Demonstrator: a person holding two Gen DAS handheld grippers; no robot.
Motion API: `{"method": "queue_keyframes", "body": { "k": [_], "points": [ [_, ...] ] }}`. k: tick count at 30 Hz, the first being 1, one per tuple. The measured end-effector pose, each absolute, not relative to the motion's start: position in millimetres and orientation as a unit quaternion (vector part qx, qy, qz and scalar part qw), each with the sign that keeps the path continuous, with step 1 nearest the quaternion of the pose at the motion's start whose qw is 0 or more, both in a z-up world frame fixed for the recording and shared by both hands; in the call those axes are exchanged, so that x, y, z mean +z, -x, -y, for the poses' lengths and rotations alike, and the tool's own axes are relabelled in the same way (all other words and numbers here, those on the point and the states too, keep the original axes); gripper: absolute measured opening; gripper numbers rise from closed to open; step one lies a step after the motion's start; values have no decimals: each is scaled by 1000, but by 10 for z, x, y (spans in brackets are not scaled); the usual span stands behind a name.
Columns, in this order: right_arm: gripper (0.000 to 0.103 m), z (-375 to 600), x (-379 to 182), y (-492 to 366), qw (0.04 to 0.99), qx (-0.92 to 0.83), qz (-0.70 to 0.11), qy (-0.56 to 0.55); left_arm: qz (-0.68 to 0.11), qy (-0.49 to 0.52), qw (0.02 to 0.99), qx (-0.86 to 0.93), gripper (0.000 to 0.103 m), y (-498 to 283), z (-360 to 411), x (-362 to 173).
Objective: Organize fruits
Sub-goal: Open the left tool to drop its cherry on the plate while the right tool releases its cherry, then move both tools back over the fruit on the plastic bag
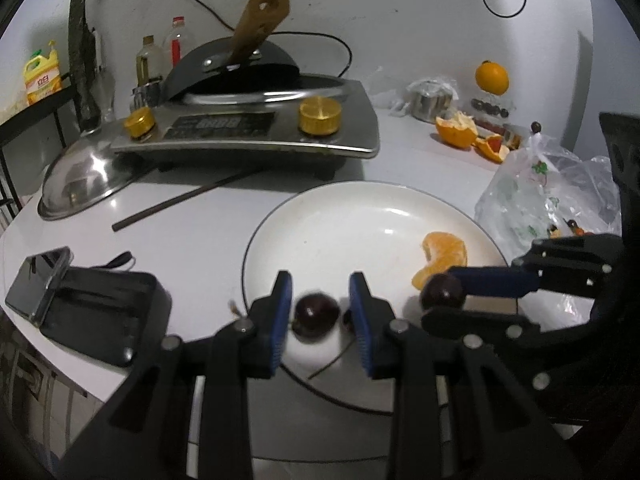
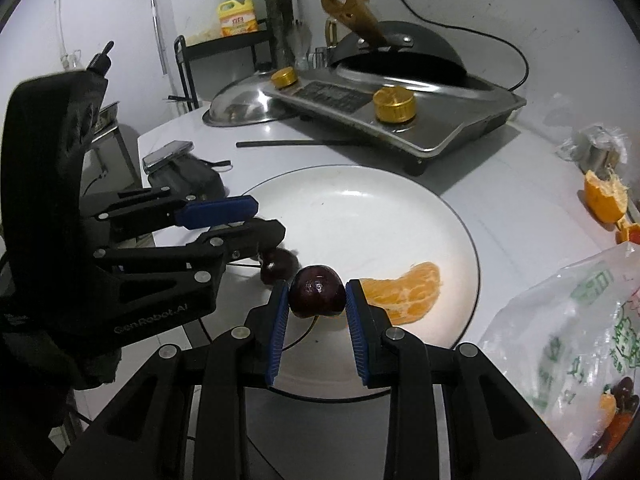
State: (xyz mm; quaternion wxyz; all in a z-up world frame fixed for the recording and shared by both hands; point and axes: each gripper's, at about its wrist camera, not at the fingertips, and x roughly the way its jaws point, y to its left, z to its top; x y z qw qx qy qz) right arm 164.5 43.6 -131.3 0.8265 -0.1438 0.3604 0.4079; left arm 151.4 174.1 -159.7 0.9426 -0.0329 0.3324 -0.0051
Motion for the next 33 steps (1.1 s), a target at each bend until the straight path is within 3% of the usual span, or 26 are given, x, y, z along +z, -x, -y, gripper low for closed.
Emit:
{"method": "queue_keyframes", "body": {
  "k": [5, 7, 9, 11, 18, 21, 30, 33],
  "points": [
    [30, -432, -1322, -1639, 824, 411, -362, 144, -332, 34, 942, 5, 41, -1501, -1738, -1578],
    [31, -413, -1320, -1637, 826, 408, -363, 143, -330, 36, 943, 7, 52, -1486, -1737, -1558],
    [42, -375, -1301, -1635, 827, 407, -362, 137, -326, 37, 945, 11, 53, -1463, -1734, -1528],
    [44, -329, -1271, -1631, 828, 408, -361, 128, -324, 36, 945, 12, 53, -1449, -1726, -1501],
    [45, -150, -1134, -1591, 842, 397, -345, 120, -314, 33, 949, 17, 54, -1363, -1627, -1380],
    [45, -40, -1050, -1565, 849, 391, -336, 115, -309, 33, 950, 15, 63, -1310, -1571, -1327],
    [45, 424, -780, -1450, 874, 366, -304, 95, -297, 22, 955, 0, 64, -1186, -1310, -1171],
    [45, 575, -718, -1426, 882, 357, -296, 89, -293, 22, 956, -13, 74, -1165, -1185, -1116]
  ]
}}
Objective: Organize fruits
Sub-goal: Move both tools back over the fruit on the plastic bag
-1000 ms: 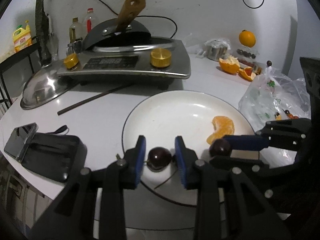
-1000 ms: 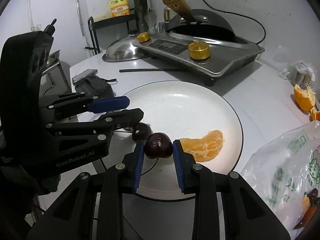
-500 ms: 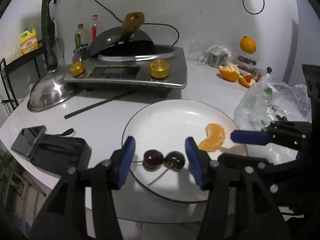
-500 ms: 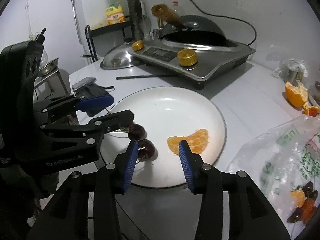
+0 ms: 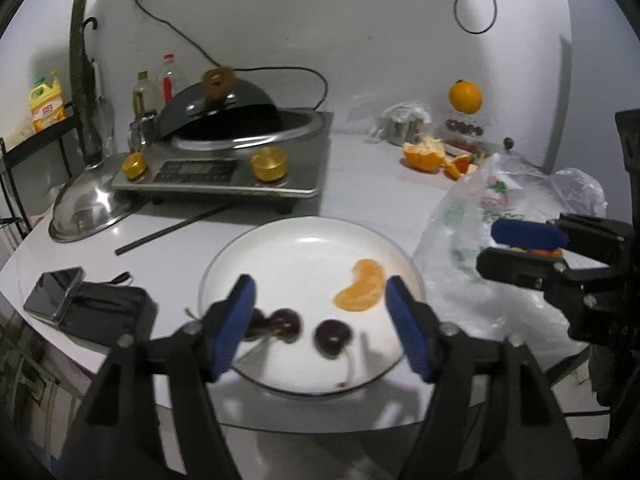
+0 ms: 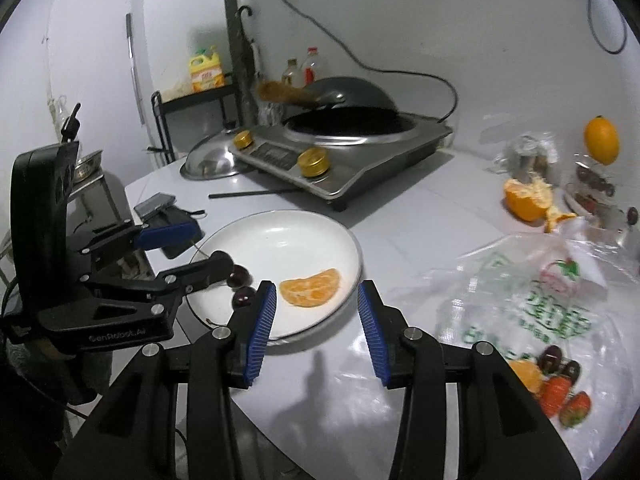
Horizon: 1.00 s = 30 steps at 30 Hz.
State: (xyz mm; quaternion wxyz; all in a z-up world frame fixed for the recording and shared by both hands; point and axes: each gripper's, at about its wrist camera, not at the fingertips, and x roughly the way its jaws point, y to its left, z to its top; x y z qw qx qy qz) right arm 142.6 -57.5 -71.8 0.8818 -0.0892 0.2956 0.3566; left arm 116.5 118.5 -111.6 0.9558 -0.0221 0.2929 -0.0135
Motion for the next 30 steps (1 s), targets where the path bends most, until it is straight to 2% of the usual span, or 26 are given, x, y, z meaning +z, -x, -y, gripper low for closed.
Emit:
{"method": "queue_keyframes", "body": {
  "k": [30],
  "points": [
    [45, 2235, -684, -1354, 927, 255, -275, 24, -293, -66, 947, -118, 74, -1229, 328, -896]
  ]
}}
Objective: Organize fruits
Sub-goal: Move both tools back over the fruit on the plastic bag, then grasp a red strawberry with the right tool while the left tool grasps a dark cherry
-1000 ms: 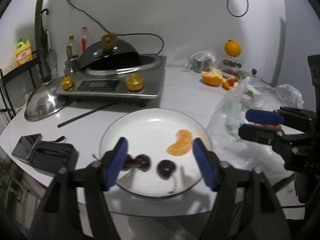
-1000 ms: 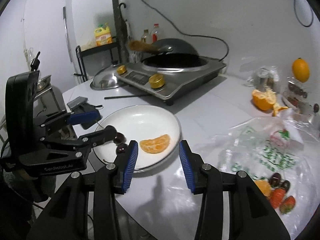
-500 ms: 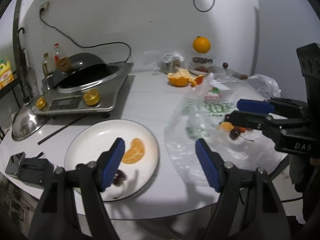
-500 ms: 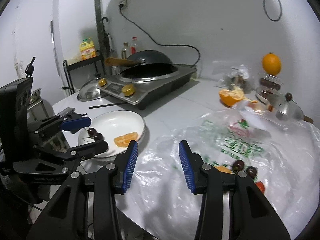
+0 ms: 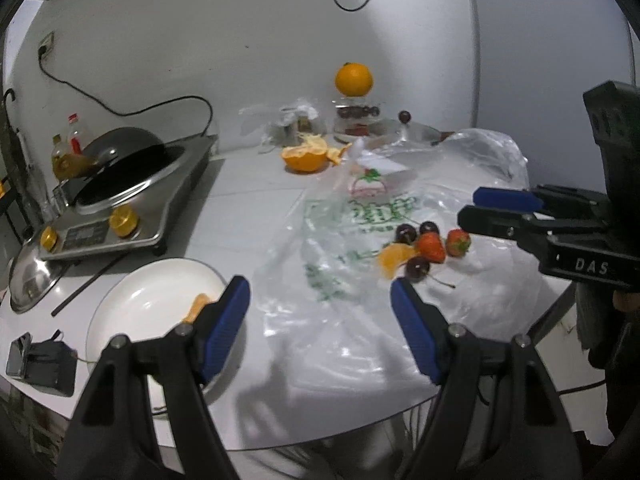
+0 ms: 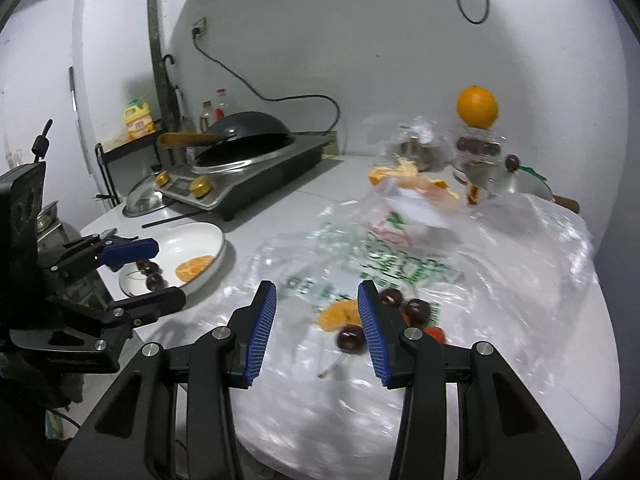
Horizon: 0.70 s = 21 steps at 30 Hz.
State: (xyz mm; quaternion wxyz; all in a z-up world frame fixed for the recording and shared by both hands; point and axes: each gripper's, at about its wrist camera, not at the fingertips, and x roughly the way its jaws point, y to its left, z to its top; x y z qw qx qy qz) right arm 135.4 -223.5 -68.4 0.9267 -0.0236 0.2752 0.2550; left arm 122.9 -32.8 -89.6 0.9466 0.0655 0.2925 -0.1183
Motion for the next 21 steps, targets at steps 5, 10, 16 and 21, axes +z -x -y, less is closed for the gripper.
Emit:
{"method": "queue_keyframes", "body": {
  "k": [5, 10, 16, 21],
  "points": [
    [45, 2444, -731, -1380, 929, 243, -277, 15, -296, -76, 943, -129, 74, -1274, 512, -909],
    [45, 2612, -790, -1411, 932, 229, -281, 10, -300, -85, 940, -138, 74, -1330, 688, -936],
    [45, 2761, -875, -1475, 931, 222, -291, 7, -309, -93, 935, -145, 74, -1408, 858, -991],
    [45, 2862, -946, -1535, 928, 219, -300, 10, -318, -94, 931, -152, 74, -1478, 994, -1054]
  ]
}}
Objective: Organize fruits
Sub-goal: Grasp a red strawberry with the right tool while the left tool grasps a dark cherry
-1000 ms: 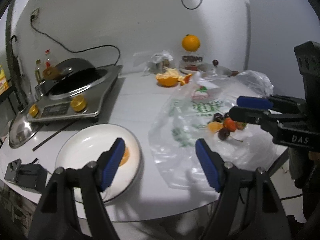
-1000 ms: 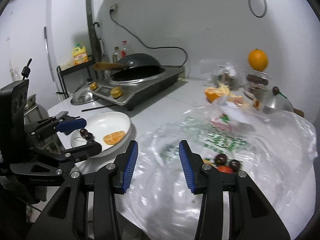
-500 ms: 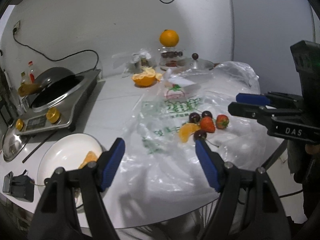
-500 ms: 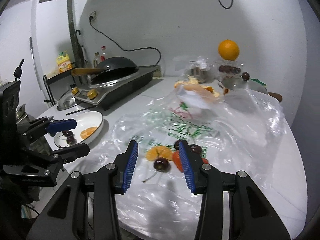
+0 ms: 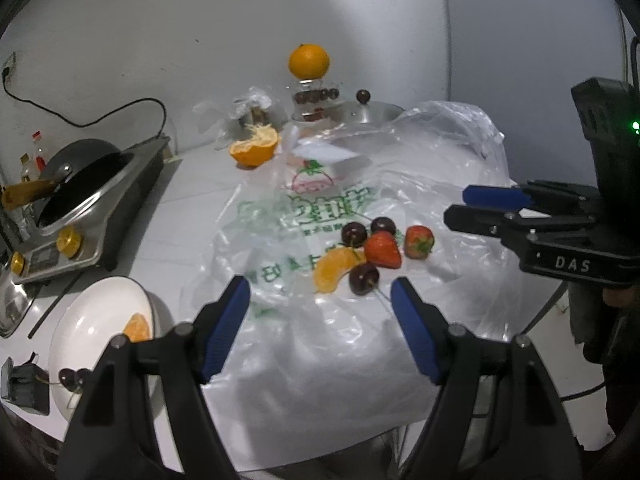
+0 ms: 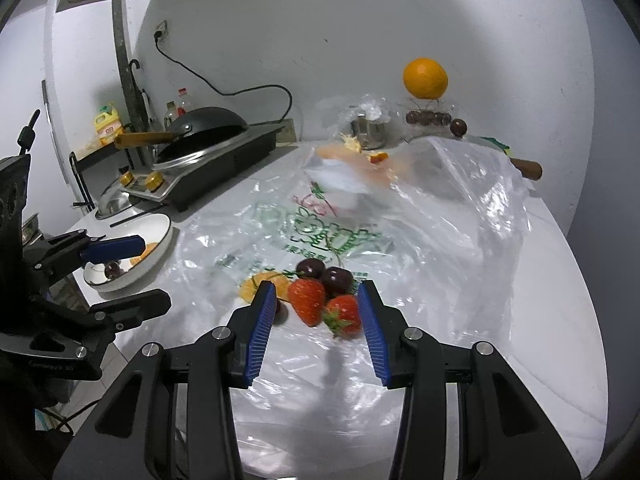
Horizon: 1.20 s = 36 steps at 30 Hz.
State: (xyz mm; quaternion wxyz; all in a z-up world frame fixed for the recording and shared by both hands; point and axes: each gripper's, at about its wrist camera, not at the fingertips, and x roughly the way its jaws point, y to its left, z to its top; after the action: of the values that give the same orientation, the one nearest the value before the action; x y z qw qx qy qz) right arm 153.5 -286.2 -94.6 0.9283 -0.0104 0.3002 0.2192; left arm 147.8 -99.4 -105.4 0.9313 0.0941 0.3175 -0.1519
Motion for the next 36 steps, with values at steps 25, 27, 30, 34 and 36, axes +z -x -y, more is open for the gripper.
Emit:
{"method": "queue_keyframes", "body": {
  "k": [25, 27, 30, 34, 36],
  "points": [
    [45, 2785, -1308, -1993, 897, 240, -369, 40, -357, -95, 914, -164, 74, -1805, 1407, -1367],
    [45, 2788, -1320, -2013, 894, 240, -376, 38, -357, -99, 914, -163, 74, -1826, 1426, -1390],
    [45, 2802, -1353, -2056, 889, 239, -389, 32, -356, -111, 914, -162, 74, -1845, 1463, -1438],
    [45, 2791, -1397, -2104, 882, 238, -405, 32, -353, -127, 913, -160, 74, -1857, 1508, -1490],
    [44, 2777, -1416, -2108, 879, 239, -410, 37, -355, -133, 912, -159, 74, -1873, 1527, -1511]
  ]
}}
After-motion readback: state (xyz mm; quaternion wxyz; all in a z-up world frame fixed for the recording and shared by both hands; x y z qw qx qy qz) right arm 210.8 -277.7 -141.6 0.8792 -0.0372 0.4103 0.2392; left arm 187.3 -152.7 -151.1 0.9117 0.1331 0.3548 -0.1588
